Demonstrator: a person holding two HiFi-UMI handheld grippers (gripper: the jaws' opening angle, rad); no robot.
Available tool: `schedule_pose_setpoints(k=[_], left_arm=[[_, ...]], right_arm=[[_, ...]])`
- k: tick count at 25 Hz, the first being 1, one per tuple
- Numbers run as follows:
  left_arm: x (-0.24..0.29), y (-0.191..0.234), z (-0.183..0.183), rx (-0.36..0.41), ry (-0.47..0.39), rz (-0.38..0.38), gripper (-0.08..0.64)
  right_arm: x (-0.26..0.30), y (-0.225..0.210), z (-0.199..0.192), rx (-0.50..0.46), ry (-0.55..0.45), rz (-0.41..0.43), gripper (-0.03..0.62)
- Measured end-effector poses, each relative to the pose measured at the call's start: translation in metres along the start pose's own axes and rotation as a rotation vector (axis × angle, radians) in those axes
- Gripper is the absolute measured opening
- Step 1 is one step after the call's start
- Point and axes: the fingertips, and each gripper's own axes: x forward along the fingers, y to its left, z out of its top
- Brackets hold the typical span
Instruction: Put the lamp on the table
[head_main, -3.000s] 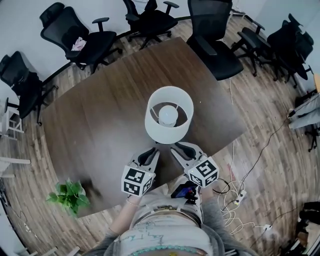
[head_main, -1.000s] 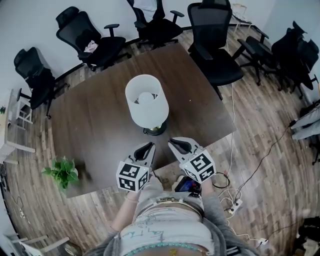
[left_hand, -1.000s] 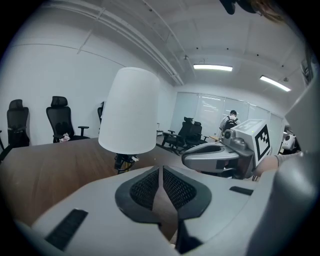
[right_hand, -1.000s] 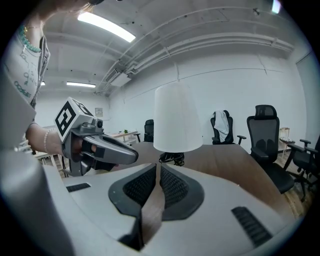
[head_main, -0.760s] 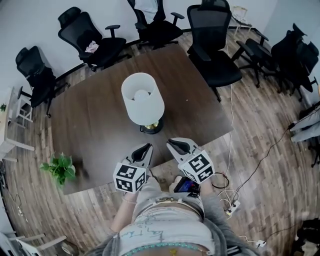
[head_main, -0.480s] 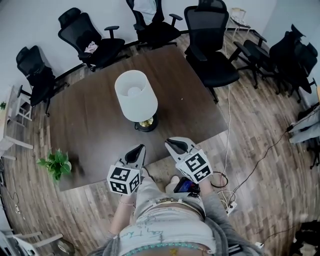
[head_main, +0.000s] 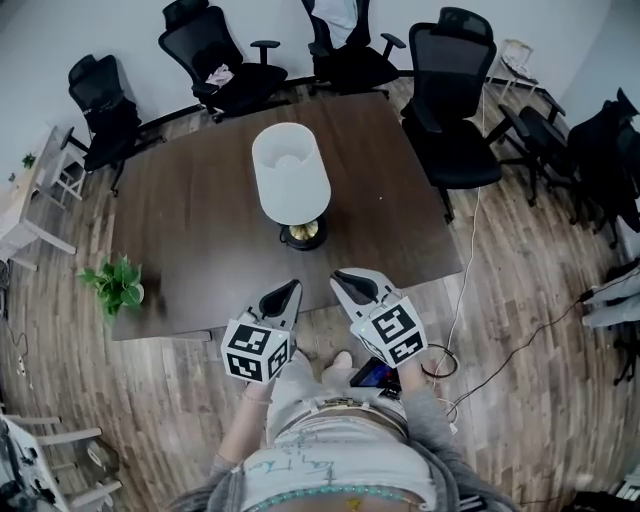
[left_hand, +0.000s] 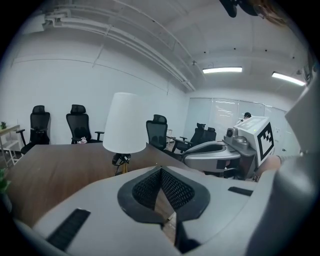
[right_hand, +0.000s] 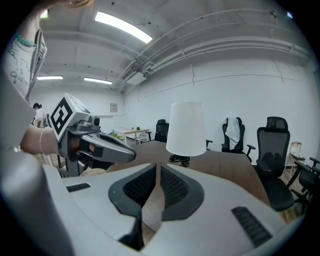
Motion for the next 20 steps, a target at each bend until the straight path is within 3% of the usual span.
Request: schedule_pose_setpoints(k=[10,20], left_arm=[[-0.014,-0.014,0.033,0.046,-0.064,0.020,0.011],[-0.029,-0.006,0.046,0.059,-0.088,0.025,0.011]], right_arm=[[-0.006,0.004,0.030,-0.006,-0.082,-0.006,0.038],[-0.003,0.011,0.044,-0.015,-0.083,-0.009,0.038]])
